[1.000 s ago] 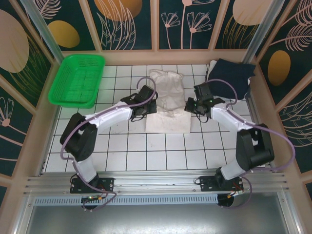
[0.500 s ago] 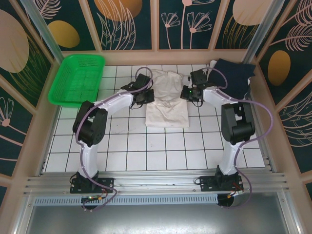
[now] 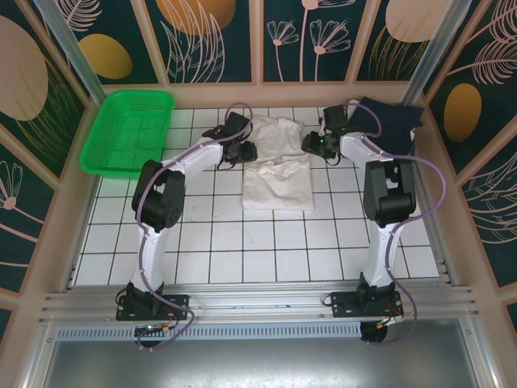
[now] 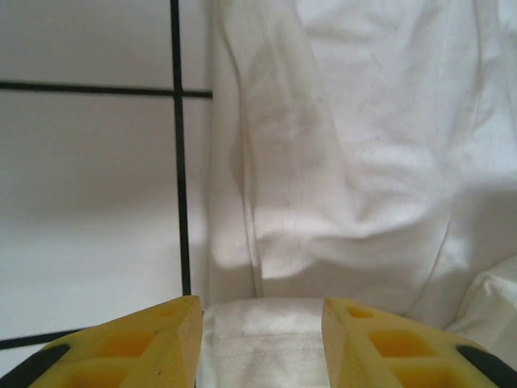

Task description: Fold and stack the t-shirts

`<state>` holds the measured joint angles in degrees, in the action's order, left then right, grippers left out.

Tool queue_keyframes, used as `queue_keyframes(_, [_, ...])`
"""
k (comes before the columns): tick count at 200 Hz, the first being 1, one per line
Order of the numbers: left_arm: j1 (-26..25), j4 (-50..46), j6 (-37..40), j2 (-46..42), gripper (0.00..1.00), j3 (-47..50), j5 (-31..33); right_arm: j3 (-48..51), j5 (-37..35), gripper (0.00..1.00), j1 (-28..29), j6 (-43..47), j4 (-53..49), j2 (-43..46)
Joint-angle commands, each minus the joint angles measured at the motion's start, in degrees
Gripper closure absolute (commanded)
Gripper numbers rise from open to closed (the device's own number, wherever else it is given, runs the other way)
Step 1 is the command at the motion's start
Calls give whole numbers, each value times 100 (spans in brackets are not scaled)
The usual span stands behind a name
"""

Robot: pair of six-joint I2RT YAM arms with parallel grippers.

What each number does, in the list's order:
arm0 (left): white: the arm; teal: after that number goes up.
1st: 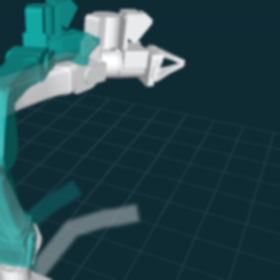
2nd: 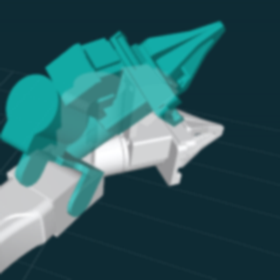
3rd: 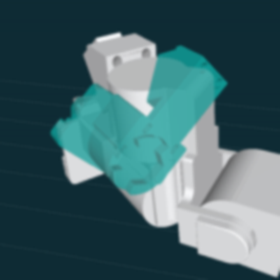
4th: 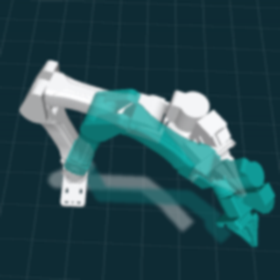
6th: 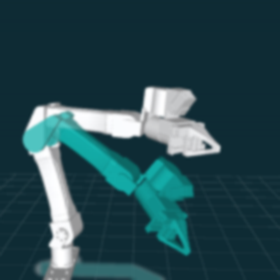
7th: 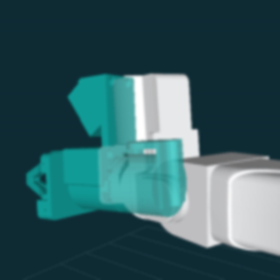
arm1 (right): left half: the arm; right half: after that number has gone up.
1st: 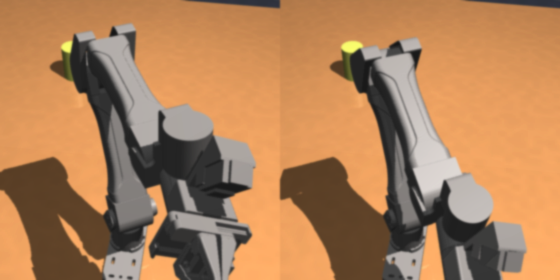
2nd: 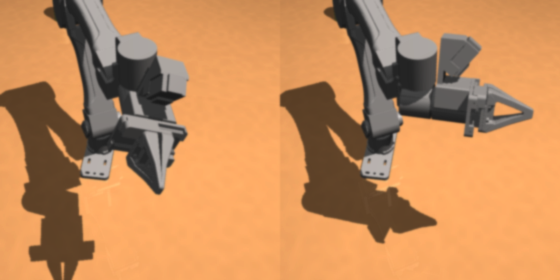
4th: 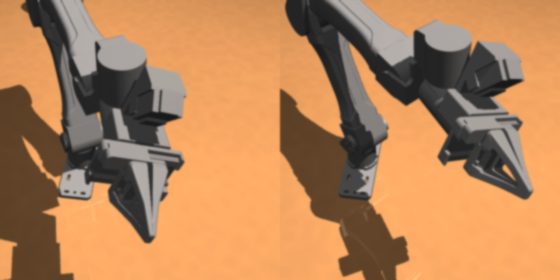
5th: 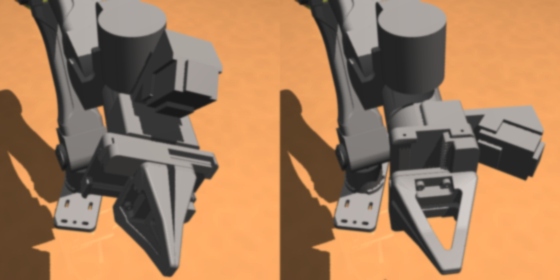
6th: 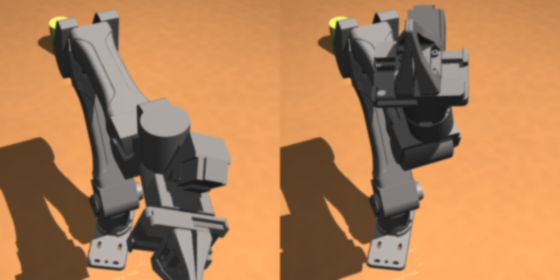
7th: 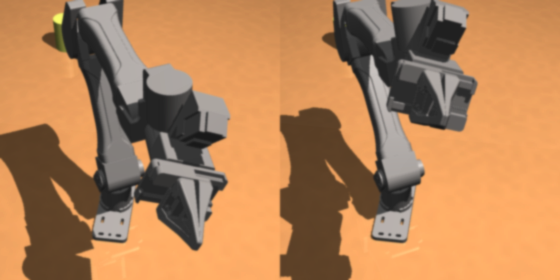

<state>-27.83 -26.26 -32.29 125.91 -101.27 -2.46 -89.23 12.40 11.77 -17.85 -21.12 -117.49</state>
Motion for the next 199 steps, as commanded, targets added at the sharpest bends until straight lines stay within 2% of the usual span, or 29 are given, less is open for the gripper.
queue_keyframes(1, [37,-195,125,-84,56,-191,133,145,-420,54,77,48,-108,665])
queue_keyframes(31, [37,76,65,-402,59,155,55,1469,-180,55,511,-193,722,1411])
queue_keyframes(54, [-34,663,81,-907,59,900,-323,1940,-27,55,949,-288,1117,1420])
queue_keyframes(92, [-369,1348,205,-1779,55,2294,-266,1288,-207,59,1041,-220,999,524])
queue_keyframes(133, [-626,1504,269,-1670,60,2769,-536,269,-197,63,959,-167,678,-285])
queue_keyframes(157, [-634,1463,380,-1466,60,2587,-537,-117,-212,63,916,-191,573,-497])
queue_keyframes(178, [-633,1129,588,-1048,61,2006,-196,-296,-263,63,886,-193,416,-578])
queue_keyframes(199, [-590,834,777,-556,62,1302,196,-55,-362,64,889,-223,439,-355])
